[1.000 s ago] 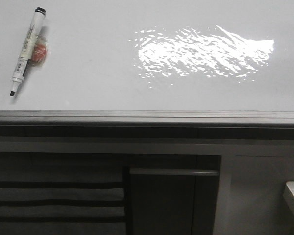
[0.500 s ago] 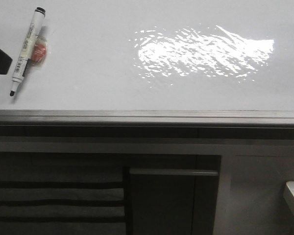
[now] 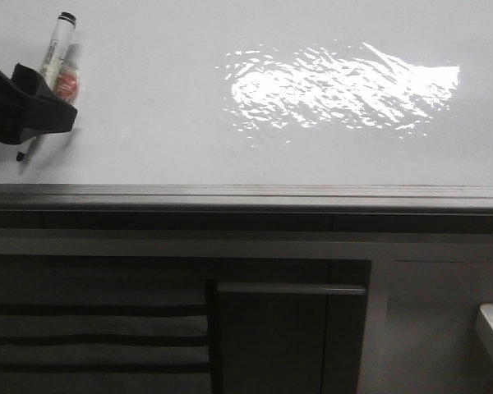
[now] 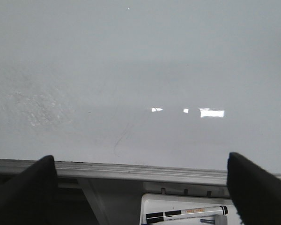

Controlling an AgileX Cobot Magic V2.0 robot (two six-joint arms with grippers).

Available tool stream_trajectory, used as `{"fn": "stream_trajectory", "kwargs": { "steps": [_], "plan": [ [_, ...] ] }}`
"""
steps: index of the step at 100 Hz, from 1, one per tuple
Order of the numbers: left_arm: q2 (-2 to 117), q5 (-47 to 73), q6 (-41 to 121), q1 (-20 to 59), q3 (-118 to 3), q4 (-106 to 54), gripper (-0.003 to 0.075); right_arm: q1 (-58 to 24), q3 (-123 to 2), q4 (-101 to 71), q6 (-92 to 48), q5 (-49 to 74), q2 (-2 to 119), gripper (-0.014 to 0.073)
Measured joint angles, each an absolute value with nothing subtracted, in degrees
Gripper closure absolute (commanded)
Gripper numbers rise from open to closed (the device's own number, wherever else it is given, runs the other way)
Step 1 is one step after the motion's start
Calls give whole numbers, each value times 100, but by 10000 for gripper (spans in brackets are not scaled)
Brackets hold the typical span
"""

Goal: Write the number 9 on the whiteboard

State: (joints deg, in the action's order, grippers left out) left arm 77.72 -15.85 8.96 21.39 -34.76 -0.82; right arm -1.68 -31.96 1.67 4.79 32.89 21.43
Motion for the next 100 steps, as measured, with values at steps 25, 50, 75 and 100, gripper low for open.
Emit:
{"fn": "stream_trajectory", "kwargs": {
  "steps": [25, 50, 75, 100],
  "plan": [
    [7840, -1660, 896, 2139, -3476, -53, 495, -168, -3196, 167, 470, 3289, 2143, -55],
    [7845, -1660, 896, 2139, -3476, -48, 609, -168, -3196, 167, 470, 3289, 2143, -55],
    [7845, -1615, 896, 2139, -3486, -40, 664, -168, -3208, 155, 470, 3299, 2143, -55],
    [7369, 438, 896, 2139, -4068, -40, 703, -168, -3864, -32, 470, 4360, 2305, -54]
  ]
}}
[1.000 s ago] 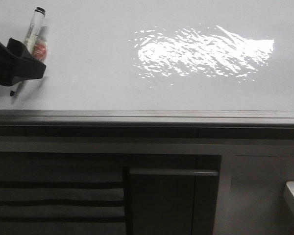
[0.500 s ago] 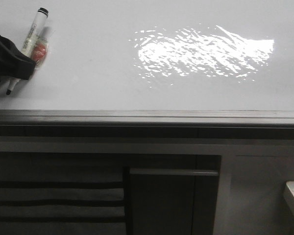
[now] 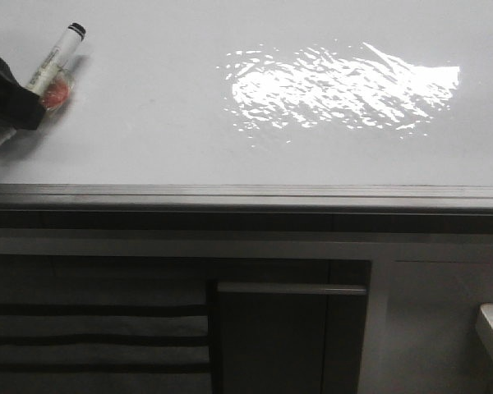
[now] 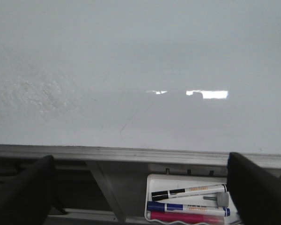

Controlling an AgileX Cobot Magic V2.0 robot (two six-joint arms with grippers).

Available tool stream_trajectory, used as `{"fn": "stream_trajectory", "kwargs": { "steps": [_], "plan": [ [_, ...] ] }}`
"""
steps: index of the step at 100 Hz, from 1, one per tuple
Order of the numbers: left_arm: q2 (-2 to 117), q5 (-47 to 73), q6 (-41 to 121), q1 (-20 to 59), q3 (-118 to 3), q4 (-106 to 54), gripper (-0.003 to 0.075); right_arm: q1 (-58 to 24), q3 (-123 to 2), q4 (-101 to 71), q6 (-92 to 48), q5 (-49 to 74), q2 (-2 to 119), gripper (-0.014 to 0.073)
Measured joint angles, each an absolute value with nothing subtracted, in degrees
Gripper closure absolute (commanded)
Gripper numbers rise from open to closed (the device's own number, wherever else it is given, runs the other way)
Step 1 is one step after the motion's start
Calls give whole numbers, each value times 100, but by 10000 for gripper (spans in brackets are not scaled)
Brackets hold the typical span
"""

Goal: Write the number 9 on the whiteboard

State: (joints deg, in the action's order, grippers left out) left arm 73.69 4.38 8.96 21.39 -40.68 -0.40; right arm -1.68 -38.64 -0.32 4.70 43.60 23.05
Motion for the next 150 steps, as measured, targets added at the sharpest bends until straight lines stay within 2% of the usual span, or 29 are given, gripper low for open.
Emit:
{"fn": "stream_trajectory", "kwargs": {
  "steps": [24, 44, 56, 67, 76, 86, 98, 130, 150],
  "plan": [
    [6893, 3123, 1117, 2199, -5137, -61, 713, -190, -4661, -1215, -551, 5397, 3049, -54],
    [6851, 5294, 2588, 2662, -6027, -897, 713, -190, -5321, -2969, -2567, 6135, 4185, -54],
    [6851, 5966, 3468, 3115, -6284, -1559, 713, -190, -5624, -3823, -3887, 6620, 4842, -54],
    [6851, 6072, 4021, 3585, -6319, -1796, 713, -263, -5779, -4474, -4901, 6857, 5271, -47],
    [6851, 6033, 4205, 4012, -6322, -1837, 713, -493, -5831, -4744, -5534, 6871, 5484, -3],
    [6851, 5844, 4263, 4414, -6322, -1844, 713, -864, -5844, -4813, -5884, 6805, 5641, 57],
    [6851, 5661, 4286, 4786, -6322, -1867, 713, -1393, -5844, -4824, -6106, 6579, 5790, 80],
    [6851, 5569, 4288, 4903, -6322, -1889, 713, -2722, -5844, -4457, -6260, 5838, 6285, 88],
    [6851, 5533, 4288, 4903, -6322, -1889, 713, -3037, -5891, -4423, -6316, 5481, 6739, 208]
  ]
}}
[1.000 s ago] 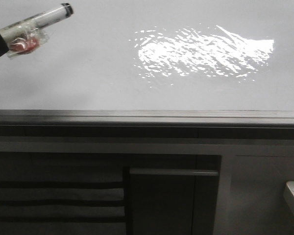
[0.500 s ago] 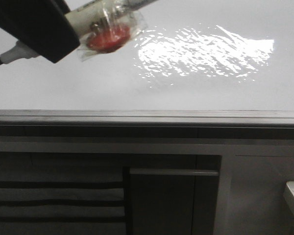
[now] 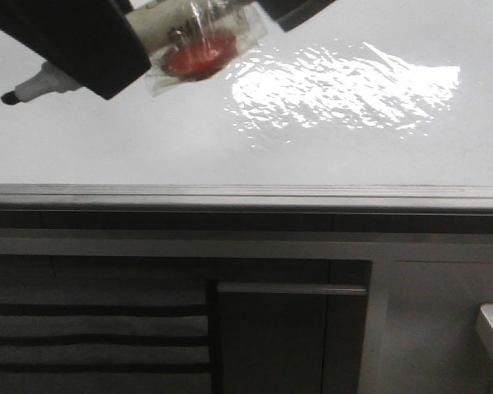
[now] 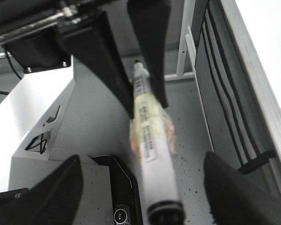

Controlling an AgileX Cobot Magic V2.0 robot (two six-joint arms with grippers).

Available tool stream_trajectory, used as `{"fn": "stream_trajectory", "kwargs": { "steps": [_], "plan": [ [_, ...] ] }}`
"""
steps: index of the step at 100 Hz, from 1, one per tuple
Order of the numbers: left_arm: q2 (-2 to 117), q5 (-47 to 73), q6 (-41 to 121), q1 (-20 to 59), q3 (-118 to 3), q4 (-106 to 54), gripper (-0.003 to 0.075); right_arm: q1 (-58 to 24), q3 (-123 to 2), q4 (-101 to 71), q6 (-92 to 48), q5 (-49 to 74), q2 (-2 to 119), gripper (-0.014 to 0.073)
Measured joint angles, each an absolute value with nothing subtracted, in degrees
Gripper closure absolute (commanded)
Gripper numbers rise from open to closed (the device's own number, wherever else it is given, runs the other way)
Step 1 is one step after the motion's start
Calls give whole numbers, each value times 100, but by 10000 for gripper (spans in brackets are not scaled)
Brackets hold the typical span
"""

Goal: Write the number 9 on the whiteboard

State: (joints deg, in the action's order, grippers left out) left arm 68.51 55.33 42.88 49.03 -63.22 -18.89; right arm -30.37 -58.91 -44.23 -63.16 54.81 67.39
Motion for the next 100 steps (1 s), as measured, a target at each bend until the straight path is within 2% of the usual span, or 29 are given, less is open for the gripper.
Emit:
{"fn": "stream_trajectory", "kwargs": {
  "steps": [18, 59, 100],
  "plan": [
    [6851, 5485, 4288, 4903, -6322, -1889, 713, -3050, -6030, -4448, -6364, 5407, 6936, 284],
    [6851, 5376, 4298, 4903, -6322, -1889, 713, -3076, -6054, -4648, -6542, 5416, 6961, 320],
    [6851, 5398, 4406, 4914, -6322, -1866, 704, -3076, -6062, -4648, -6621, 5503, 6961, 629]
  ]
}}
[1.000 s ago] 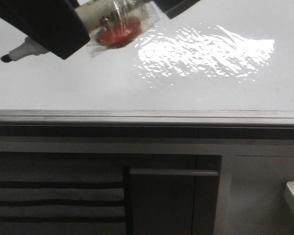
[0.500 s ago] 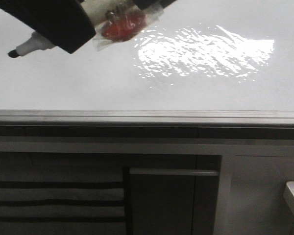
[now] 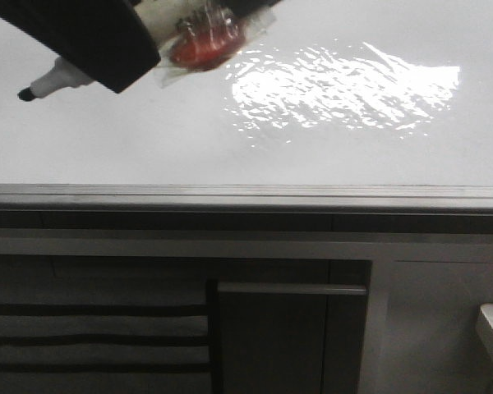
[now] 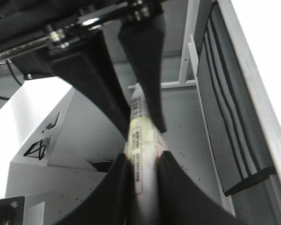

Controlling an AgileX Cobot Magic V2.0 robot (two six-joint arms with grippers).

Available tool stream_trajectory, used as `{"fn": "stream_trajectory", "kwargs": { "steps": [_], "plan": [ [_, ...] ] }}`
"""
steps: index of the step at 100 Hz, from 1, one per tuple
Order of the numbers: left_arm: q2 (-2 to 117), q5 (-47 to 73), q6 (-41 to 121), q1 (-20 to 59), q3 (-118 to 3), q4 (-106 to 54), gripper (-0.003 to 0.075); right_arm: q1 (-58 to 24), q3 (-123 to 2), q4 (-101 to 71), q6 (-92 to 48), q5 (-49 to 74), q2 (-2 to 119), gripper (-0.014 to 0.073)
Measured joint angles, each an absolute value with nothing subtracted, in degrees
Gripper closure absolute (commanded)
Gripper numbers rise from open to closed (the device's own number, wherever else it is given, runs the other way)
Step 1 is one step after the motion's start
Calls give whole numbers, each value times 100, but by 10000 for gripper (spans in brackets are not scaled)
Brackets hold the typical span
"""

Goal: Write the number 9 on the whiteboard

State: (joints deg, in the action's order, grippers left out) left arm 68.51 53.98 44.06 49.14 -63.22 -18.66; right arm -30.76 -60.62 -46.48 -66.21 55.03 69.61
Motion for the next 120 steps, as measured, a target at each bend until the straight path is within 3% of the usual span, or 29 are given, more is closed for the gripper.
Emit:
{"fn": "stream_trajectory", "kwargs": {
  "steps": [8, 27, 33, 45, 69, 93, 120],
  "plan": [
    [6851, 5398, 4436, 4914, -6322, -1867, 634, -3076, -6075, -4648, -6621, 5513, 6961, 646],
    [6851, 5247, 4338, 4914, -6322, -1790, 253, -3076, -6075, -4516, -6562, 5480, 6961, 638],
    [6815, 5219, 4154, 4873, -6322, -1634, 207, -3088, -6075, -4254, -6325, 5340, 6892, 638],
    [6554, 5194, 3409, 4579, -6322, -1110, 208, -3101, -6075, -3139, -5172, 5026, 6501, 638],
    [5444, 5045, 2278, 3725, -6058, -800, 208, -2884, -5771, -935, -1543, 4721, 5476, 639],
    [4407, 4221, 1877, 3299, -4712, -826, 208, -2573, -4632, -1193, -972, 3653, 5197, 639],
    [4162, 3488, 1810, 3276, -4164, -981, 208, -2564, -4527, -1554, -933, 2700, 5420, 639]
  ]
}}
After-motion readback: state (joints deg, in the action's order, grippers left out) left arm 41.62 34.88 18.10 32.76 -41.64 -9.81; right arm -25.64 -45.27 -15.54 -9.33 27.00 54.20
